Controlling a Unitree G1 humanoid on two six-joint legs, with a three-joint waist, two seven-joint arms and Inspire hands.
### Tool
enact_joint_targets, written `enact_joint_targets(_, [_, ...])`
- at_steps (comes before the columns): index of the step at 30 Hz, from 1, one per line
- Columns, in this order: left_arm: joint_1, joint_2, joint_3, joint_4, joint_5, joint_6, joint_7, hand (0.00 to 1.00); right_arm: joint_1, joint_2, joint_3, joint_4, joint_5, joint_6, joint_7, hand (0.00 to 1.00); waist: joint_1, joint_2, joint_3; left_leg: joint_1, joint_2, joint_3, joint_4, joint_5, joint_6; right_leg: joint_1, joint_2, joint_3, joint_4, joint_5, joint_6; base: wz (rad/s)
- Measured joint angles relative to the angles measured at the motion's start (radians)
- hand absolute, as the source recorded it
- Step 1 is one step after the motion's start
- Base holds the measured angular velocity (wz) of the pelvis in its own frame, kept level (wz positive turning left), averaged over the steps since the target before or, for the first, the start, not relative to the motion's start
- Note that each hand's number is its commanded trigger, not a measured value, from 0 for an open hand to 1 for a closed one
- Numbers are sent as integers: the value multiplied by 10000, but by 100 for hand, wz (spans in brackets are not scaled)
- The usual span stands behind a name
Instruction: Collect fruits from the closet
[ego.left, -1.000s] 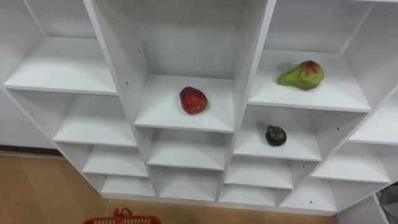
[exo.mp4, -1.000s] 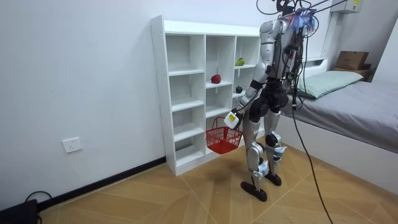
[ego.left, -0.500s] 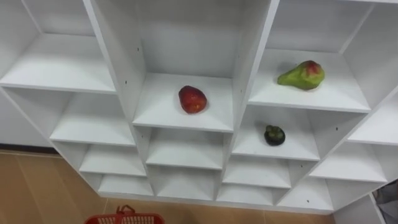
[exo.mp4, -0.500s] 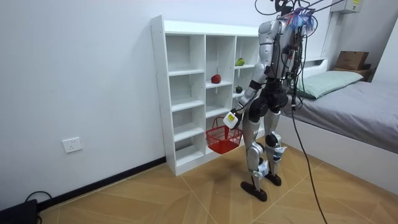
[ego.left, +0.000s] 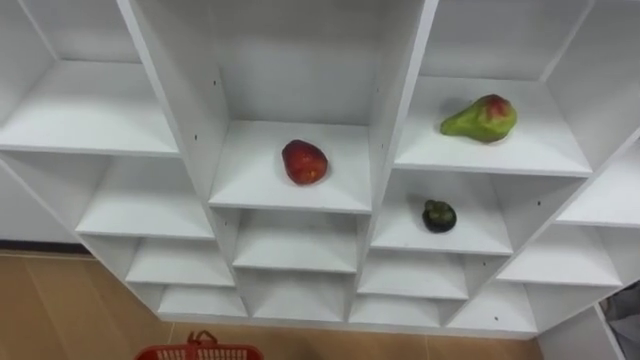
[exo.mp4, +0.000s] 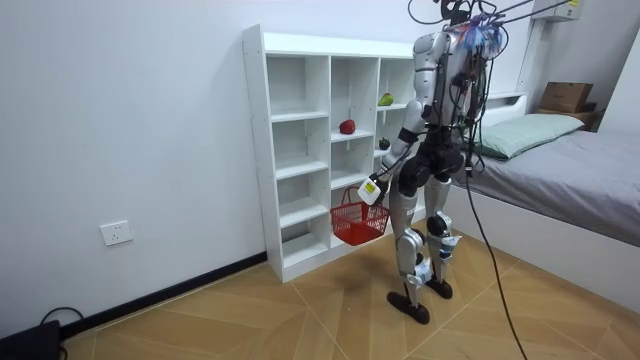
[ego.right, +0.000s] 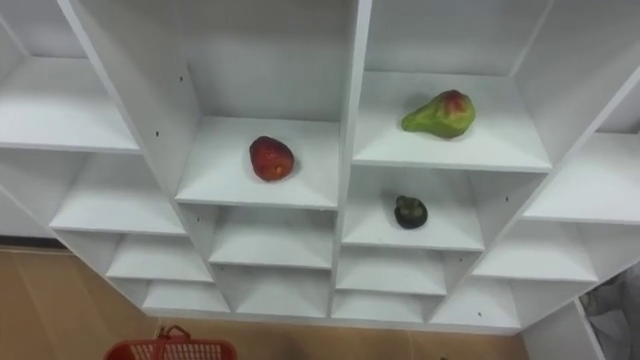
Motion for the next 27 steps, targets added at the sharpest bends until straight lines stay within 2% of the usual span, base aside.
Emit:
enact_joint_targets(4, [5,-3,-82,-76,-33,-2,38,100,530,1,33,-2060,-277,-71,-92,0,2,13,2,-59,3,43,-45,0,0,-95,12,35,-10,0,2,-1])
enact_joint_targets(8, [71,0,-184,-503,-67,-16,12,100,1134,6,108,-3385,-593,-439,-191,0,-5,42,-53,-156,3,56,-45,0,0,-176,19,45,-27,23,10,0])
enact_joint_targets(10, [126,-1,-186,-756,-67,-60,2,100,1390,8,150,-3747,-620,-441,-191,0,-2,28,-82,-178,4,71,-58,0,0,-165,21,52,-21,23,10,0])
enact_joint_targets(14, [274,-8,-284,-1116,36,-234,-12,100,2119,7,283,-5183,-600,-440,-144,0,-67,96,-76,-182,7,71,-61,0,0,-178,19,61,-8,26,10,-1])
enact_joint_targets(20, [309,32,-278,-1244,43,-401,-180,100,2143,20,288,-7313,-1072,-572,-218,0,-295,122,-62,-155,10,73,-62,0,1,-180,46,250,19,69,9,-5])
enact_joint_targets(23, [311,48,-293,-1246,-5,-407,-233,100,2147,14,324,-7799,-1156,-871,-425,0,-306,93,-62,-135,10,76,-73,-1,1,-193,54,284,1,70,10,-2])
enact_joint_targets(25, [341,40,-304,-1245,-40,-406,-244,100,2177,-6,389,-7941,-1157,-870,-529,0,-302,59,-62,-153,11,87,-74,-1,2,-226,57,299,-1,69,10,-3])
enact_joint_targets(27, [397,27,-305,-1246,-110,-406,-271,100,2186,-8,388,-8026,-1172,-874,-622,0,-296,39,-96,-172,17,147,-87,-1,3,-345,74,396,18,88,14,-12])
